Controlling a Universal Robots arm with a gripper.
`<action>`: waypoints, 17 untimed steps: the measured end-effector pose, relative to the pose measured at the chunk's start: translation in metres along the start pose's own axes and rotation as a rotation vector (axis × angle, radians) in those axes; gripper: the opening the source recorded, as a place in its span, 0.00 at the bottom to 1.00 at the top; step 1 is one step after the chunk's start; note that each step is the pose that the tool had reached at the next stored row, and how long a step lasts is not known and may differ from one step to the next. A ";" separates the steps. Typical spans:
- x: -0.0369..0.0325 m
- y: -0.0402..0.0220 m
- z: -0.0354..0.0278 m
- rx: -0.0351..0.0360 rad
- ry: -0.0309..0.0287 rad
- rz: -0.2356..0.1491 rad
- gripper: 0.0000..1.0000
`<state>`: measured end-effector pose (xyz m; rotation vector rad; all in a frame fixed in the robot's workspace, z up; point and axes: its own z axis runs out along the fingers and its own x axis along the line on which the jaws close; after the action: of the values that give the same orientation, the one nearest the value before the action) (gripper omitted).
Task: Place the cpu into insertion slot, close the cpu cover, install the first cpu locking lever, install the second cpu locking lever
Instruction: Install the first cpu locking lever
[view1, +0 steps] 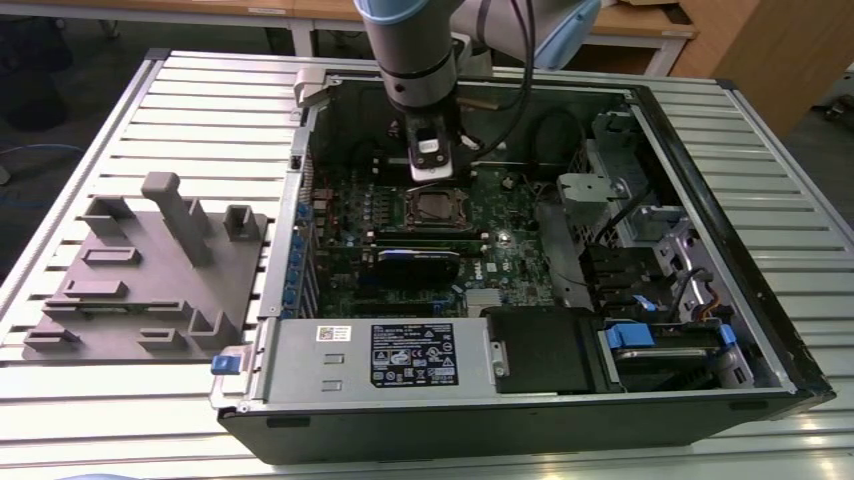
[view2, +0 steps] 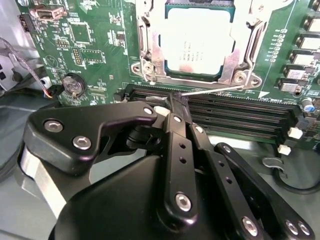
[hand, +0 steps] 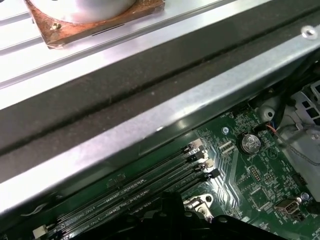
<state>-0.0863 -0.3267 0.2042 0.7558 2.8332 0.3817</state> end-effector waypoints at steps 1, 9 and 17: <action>0.0000 -0.0001 0.0002 0.0006 -0.0016 0.004 0.10; 0.0016 0.0017 0.0023 0.0028 -0.0090 0.019 0.10; 0.0027 0.0034 0.0032 0.0076 -0.0130 0.018 0.10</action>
<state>-0.0863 -0.3218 0.2018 0.7830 2.8191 0.3676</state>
